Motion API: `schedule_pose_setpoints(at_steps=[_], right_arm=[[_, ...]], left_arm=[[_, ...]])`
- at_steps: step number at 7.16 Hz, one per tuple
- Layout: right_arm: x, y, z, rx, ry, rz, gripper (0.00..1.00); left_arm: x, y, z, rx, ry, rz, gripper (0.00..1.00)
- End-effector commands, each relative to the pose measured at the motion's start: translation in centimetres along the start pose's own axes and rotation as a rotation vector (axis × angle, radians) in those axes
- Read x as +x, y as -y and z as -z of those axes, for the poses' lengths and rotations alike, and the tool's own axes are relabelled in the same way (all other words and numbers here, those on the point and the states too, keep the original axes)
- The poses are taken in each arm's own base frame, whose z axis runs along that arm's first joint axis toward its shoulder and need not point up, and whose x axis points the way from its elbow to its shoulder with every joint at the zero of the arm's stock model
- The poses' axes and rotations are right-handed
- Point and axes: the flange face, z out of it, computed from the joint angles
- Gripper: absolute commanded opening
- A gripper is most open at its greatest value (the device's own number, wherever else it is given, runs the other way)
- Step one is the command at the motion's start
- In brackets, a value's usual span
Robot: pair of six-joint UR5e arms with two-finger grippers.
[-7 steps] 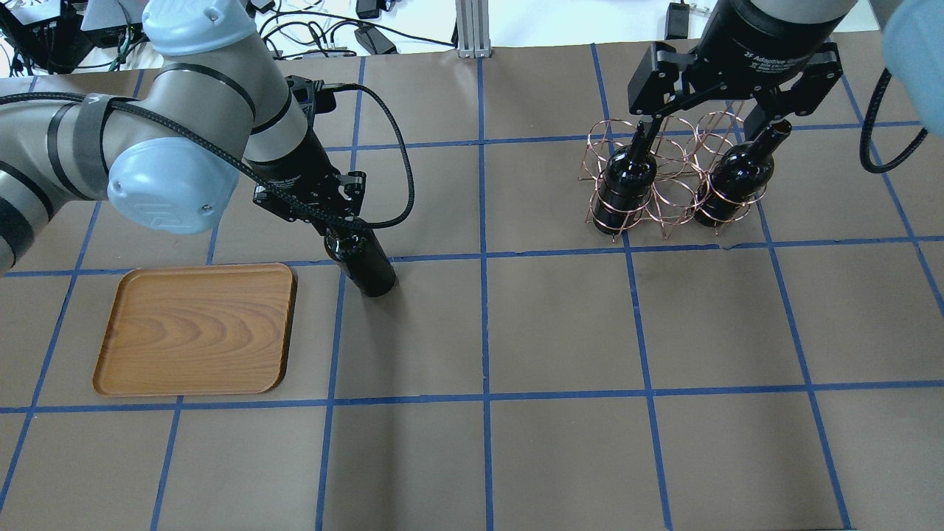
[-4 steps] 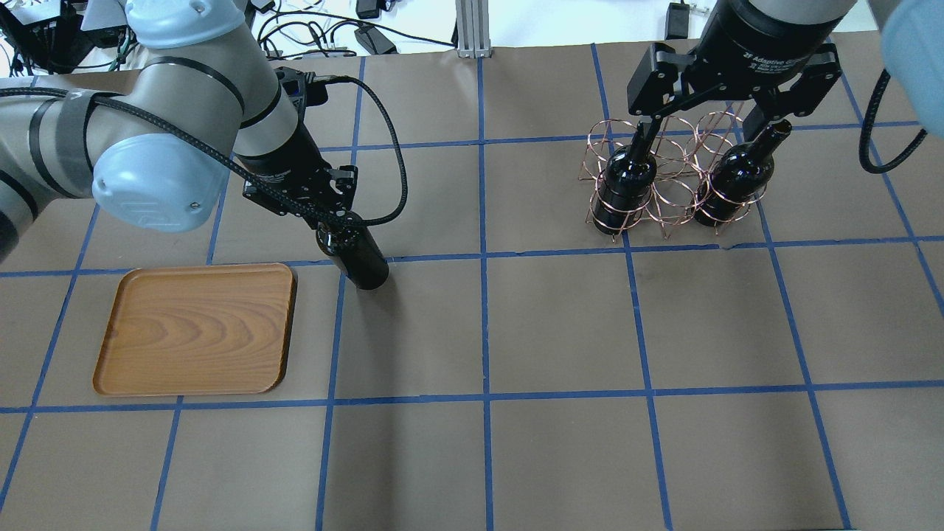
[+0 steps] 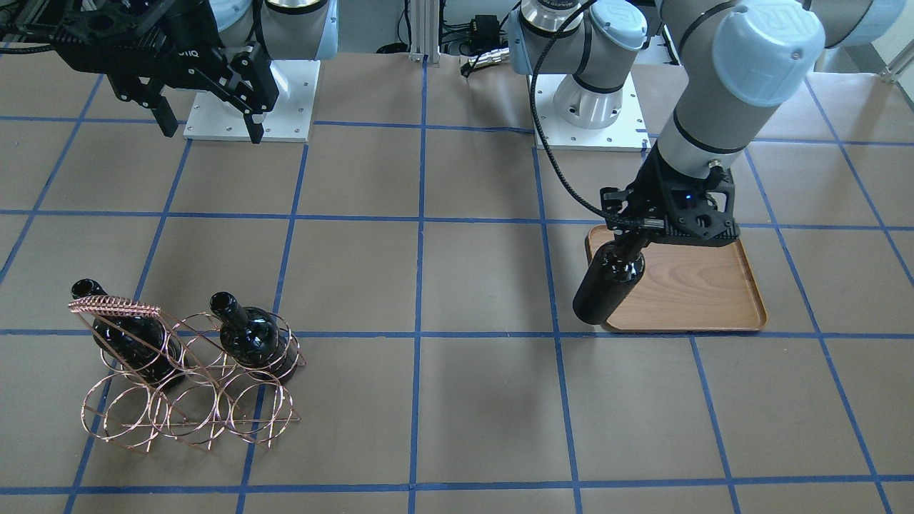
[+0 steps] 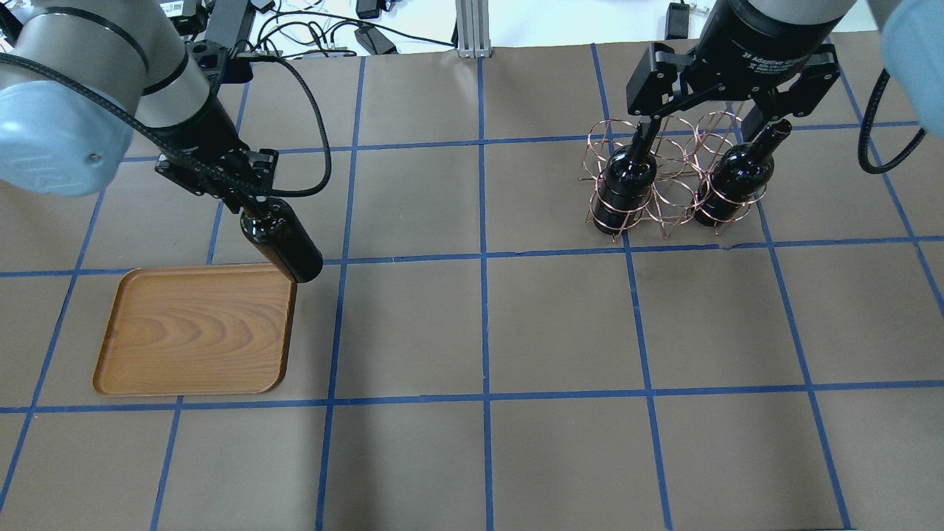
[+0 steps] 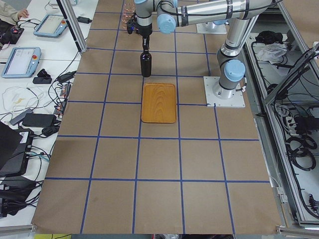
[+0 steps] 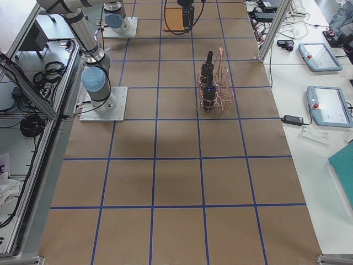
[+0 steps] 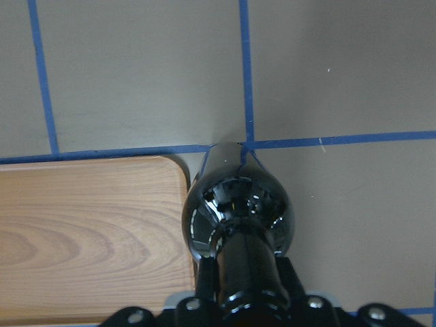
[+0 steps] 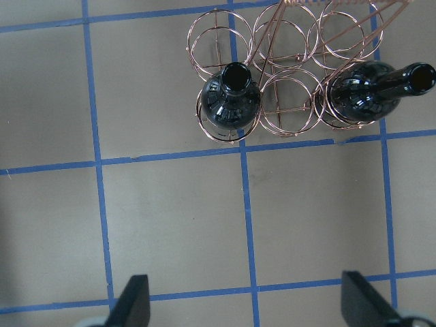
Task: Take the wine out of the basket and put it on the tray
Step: 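Lift the bottle with the left gripper and lay it onto the wooden tray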
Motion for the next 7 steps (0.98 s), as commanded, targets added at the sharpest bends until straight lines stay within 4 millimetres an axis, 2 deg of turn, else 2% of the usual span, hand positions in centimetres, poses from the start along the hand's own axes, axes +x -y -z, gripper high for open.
schedule_pose_setpoints(at_steps=[1, 2, 3, 5, 7], right_arm=[[0.0, 0.0, 0.0, 0.0, -0.001, 0.0, 1.0], [0.0, 0.0, 0.0, 0.0, -0.003, 0.0, 1.0], [0.0, 0.0, 0.0, 0.0, -0.001, 0.0, 1.0], [0.0, 0.0, 0.0, 0.0, -0.003, 0.0, 1.0], [0.0, 0.0, 0.0, 0.0, -0.001, 0.0, 1.0]], left_arm=[[-4.3, -1.7, 0.5, -0.035, 0.002, -0.047, 0.0], [-6.9, -2.9, -0.3, -0.067, 0.037, -0.106, 0.0], [-9.8, -4.1, -1.6, -0.089, 0.016, -0.076, 0.0], [-12.8, -5.1, -2.7, -0.072, 0.023, -0.074, 0.0], [-17.6, -6.3, -4.0, -0.082, 0.007, -0.066, 0.0]])
